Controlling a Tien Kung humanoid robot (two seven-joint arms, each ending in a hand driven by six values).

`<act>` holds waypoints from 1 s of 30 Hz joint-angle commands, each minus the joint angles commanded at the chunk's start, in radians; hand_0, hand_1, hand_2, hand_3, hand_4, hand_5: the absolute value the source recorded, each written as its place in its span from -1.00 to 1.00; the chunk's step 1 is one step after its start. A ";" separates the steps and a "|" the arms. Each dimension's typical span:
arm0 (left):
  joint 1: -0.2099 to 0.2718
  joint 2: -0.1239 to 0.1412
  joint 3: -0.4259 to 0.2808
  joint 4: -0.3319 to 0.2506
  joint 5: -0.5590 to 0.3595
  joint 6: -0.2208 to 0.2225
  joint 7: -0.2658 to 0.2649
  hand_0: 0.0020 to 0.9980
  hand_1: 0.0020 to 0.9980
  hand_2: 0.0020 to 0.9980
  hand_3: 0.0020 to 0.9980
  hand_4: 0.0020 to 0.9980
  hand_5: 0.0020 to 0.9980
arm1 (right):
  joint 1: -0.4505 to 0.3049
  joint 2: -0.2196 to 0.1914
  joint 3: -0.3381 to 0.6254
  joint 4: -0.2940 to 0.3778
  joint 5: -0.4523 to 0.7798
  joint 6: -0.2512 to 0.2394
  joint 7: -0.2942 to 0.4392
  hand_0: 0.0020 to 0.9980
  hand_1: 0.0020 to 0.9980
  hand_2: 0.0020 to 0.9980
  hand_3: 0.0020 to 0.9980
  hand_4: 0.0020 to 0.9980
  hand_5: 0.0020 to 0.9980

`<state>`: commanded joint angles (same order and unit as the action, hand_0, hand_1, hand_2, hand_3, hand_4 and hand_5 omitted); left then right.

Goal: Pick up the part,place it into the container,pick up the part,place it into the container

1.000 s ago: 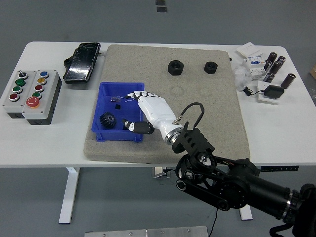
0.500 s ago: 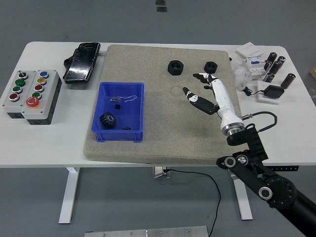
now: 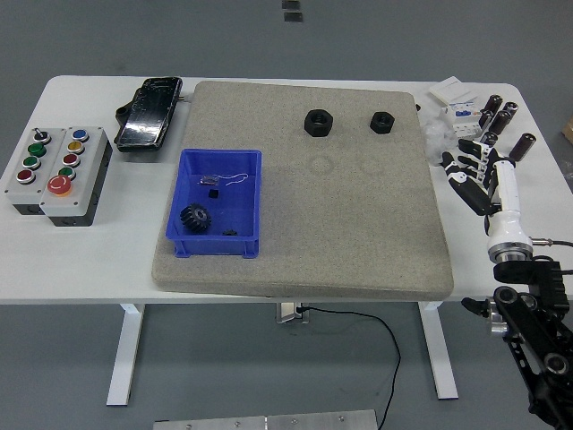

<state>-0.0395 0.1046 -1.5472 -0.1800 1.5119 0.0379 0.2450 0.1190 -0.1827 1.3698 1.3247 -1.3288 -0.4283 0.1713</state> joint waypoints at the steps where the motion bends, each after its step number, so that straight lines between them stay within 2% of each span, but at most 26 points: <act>1: -0.003 0.004 0.000 0.000 0.002 -0.001 -0.001 0.34 0.27 0.09 0.20 0.41 -0.28 | 0.000 0.000 0.025 0.000 -0.002 0.002 -0.001 0.39 0.46 0.49 0.38 0.54 -0.19; 9: -0.015 0.039 -0.009 0.000 0.004 0.000 -0.004 0.34 0.27 0.09 0.20 0.40 -0.29 | -0.005 -0.004 0.117 0.000 -0.014 0.009 -0.012 0.39 0.44 0.48 0.37 0.55 -0.17; 17: -0.010 0.043 -0.020 0.000 0.008 -0.002 -0.002 0.34 0.27 0.10 0.20 0.40 -0.29 | -0.011 0.008 0.155 0.009 -0.060 0.010 -0.032 0.39 0.42 0.47 0.36 0.54 -0.15; 22: 0.002 0.036 -0.016 0.000 -0.013 0.003 -0.009 0.34 0.27 0.10 0.20 0.40 -0.29 | -0.019 -0.003 0.166 0.017 -0.022 0.021 -0.020 0.39 0.40 0.45 0.35 0.52 -0.14; 26: 0.011 0.015 -0.007 0.000 -0.031 0.005 -0.012 0.34 0.27 0.10 0.20 0.40 -0.29 | -0.032 0.011 0.186 0.034 0.062 0.036 0.028 0.39 0.40 0.45 0.35 0.52 -0.14; 30: 0.013 -0.004 -0.002 0.000 -0.034 0.006 -0.011 0.34 0.27 0.10 0.20 0.40 -0.30 | -0.039 0.011 0.187 0.047 0.104 0.043 0.042 0.37 0.39 0.44 0.35 0.51 -0.13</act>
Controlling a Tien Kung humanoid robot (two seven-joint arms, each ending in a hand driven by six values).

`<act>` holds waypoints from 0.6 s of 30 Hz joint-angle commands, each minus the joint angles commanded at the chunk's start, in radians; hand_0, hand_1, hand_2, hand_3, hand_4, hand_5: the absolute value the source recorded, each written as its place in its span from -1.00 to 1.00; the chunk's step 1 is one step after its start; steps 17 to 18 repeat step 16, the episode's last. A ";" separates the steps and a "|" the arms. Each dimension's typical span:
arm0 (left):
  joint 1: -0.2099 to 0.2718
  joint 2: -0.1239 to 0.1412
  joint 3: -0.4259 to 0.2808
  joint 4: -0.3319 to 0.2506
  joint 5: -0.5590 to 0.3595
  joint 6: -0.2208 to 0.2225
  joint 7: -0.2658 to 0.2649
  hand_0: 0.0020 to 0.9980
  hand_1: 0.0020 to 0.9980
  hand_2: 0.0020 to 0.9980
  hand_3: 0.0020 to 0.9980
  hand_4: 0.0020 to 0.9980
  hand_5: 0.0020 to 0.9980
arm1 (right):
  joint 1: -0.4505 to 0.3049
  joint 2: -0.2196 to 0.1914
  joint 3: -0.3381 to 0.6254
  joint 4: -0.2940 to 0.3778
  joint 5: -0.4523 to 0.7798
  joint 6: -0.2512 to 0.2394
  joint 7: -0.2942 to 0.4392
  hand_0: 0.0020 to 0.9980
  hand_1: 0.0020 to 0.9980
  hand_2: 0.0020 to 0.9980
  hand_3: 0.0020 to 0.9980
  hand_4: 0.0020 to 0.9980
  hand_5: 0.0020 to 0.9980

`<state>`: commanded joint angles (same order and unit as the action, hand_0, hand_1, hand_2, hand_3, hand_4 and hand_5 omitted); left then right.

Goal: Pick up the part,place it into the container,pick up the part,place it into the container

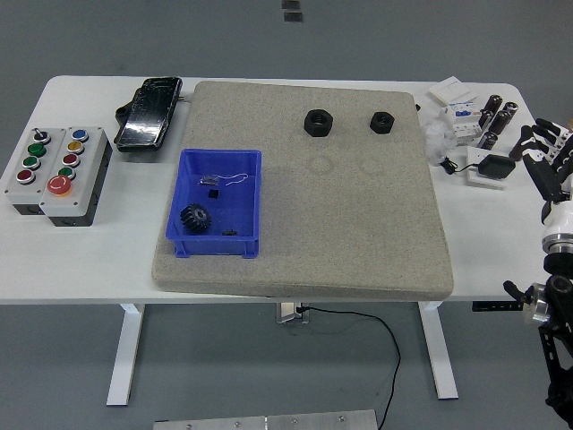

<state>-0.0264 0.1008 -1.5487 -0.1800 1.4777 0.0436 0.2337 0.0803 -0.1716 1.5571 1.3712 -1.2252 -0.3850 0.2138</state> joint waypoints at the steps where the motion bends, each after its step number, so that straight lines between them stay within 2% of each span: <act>1: -0.001 -0.003 0.000 0.000 0.000 0.000 0.000 0.34 0.27 0.10 0.20 0.40 -0.30 | 0.000 -0.002 0.000 0.001 0.007 0.001 0.002 0.37 0.39 0.44 0.35 0.51 -0.13; 6: -0.004 -0.010 0.019 0.000 -0.018 -0.001 -0.009 0.34 0.27 0.10 0.20 0.40 -0.30 | 0.003 -0.006 0.003 0.004 0.025 0.001 0.011 0.37 0.38 0.44 0.35 0.51 -0.13; 14: -0.009 -0.004 0.117 0.000 -0.104 -0.006 -0.059 0.34 0.27 0.10 0.20 0.40 -0.30 | 0.009 -0.009 0.001 0.012 0.039 -0.005 0.022 0.35 0.37 0.43 0.34 0.51 -0.12; 18: -0.010 -0.005 0.130 0.000 -0.112 -0.008 -0.065 0.34 0.27 0.10 0.20 0.40 -0.30 | 0.010 -0.010 0.000 0.013 0.039 -0.005 0.021 0.35 0.37 0.43 0.34 0.51 -0.12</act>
